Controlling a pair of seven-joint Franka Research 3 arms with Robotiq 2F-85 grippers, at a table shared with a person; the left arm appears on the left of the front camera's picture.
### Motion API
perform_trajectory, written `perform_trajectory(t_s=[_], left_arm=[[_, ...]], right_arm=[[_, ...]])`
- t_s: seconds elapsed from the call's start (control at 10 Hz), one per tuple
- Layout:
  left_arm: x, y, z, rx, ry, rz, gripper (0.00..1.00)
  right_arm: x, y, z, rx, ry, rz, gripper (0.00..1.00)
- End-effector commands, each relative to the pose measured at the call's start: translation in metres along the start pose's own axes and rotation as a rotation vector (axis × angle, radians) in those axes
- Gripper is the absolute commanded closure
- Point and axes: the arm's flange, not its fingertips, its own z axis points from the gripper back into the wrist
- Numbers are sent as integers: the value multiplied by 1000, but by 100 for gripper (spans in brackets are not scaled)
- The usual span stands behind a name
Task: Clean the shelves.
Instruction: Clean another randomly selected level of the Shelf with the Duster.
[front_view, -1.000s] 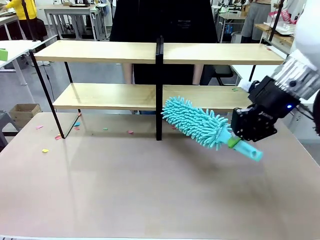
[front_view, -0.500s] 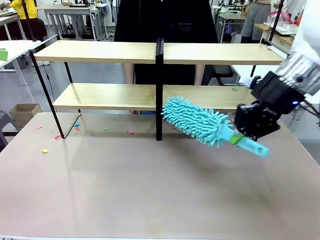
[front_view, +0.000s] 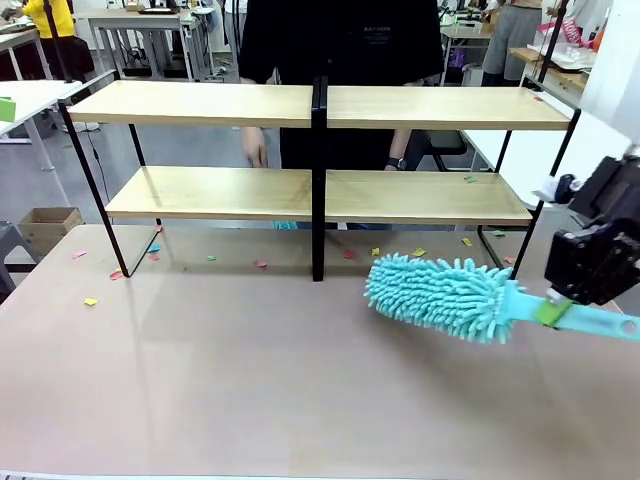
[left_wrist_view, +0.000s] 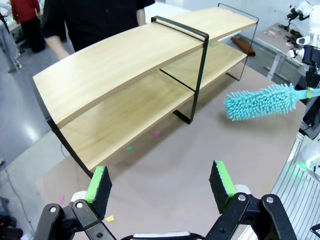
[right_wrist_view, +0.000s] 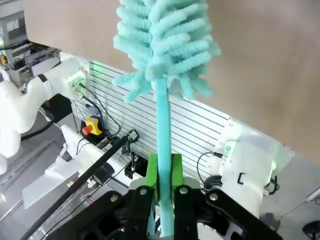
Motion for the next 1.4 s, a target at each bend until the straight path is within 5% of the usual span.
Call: perform_trajectory(t_s=[0.0, 0.3, 0.5, 0.8, 0.9, 1.1, 1.3], left_arm=[[0, -1, 0, 9, 8, 3, 0], [0, -1, 0, 9, 8, 3, 0], [0, -1, 0, 9, 8, 3, 0], [0, -1, 0, 9, 8, 3, 0], [0, -1, 0, 9, 8, 3, 0], [0, -1, 0, 9, 8, 3, 0], [0, -1, 0, 9, 8, 3, 0]], right_arm=[[36, 18, -18, 13, -89, 53, 88], [84, 39, -68, -20, -201, -34, 88], [51, 28, -35, -16, -113, 19, 88], [95, 28, -70, 73, -314, -10, 88], [102, 29, -77, 87, -280, -13, 88], [67, 5, -36, 171, -87, 45, 88], [-9, -56, 29, 191, -105, -55, 88]])
